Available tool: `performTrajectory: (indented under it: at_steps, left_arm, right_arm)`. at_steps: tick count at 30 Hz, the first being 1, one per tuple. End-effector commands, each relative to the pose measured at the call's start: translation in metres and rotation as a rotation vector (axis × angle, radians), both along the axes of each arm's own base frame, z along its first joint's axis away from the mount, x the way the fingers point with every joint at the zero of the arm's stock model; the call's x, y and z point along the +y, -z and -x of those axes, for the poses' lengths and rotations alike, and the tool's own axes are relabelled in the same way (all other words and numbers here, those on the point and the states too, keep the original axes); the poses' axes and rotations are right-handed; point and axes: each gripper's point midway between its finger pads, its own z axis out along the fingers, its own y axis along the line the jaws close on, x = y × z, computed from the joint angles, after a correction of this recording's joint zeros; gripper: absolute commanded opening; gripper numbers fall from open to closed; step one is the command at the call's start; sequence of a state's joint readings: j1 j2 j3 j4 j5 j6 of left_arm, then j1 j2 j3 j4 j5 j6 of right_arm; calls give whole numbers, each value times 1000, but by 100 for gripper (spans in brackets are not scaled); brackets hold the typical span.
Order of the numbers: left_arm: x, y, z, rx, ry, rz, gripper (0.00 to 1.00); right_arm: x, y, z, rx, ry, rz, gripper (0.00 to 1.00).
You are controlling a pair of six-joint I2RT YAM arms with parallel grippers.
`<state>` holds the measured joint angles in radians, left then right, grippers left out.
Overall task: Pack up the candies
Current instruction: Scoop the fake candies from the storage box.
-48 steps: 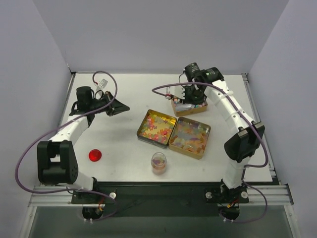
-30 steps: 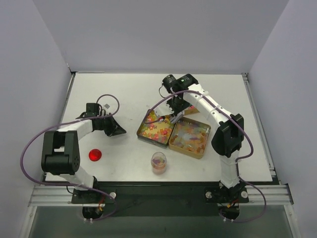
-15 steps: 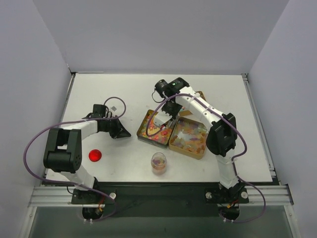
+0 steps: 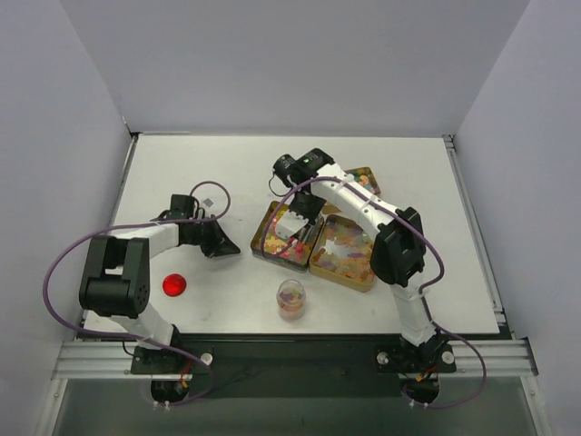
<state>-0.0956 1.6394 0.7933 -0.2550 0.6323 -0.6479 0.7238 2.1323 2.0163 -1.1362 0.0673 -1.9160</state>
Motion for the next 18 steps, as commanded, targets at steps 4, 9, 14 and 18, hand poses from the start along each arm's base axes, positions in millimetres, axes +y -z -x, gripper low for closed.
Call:
performTrajectory:
  at_steps: [4,9,14,18]
  left_arm:
    - [-4,-19,-11,-76,3,34,0]
    - [-8,-17,-6,-73,14,46,0]
    - [-21,-16,-2,-78,55,63,0]
    - [-28,-10,2,-51,75,71,0]
  right_arm:
    - [5,10,16,56,9,34,0]
    - [10,10,32,100,57,7,0]
    - [14,19,45,153,162,-23,0]
    - [20,28,51,182,277,-53,0]
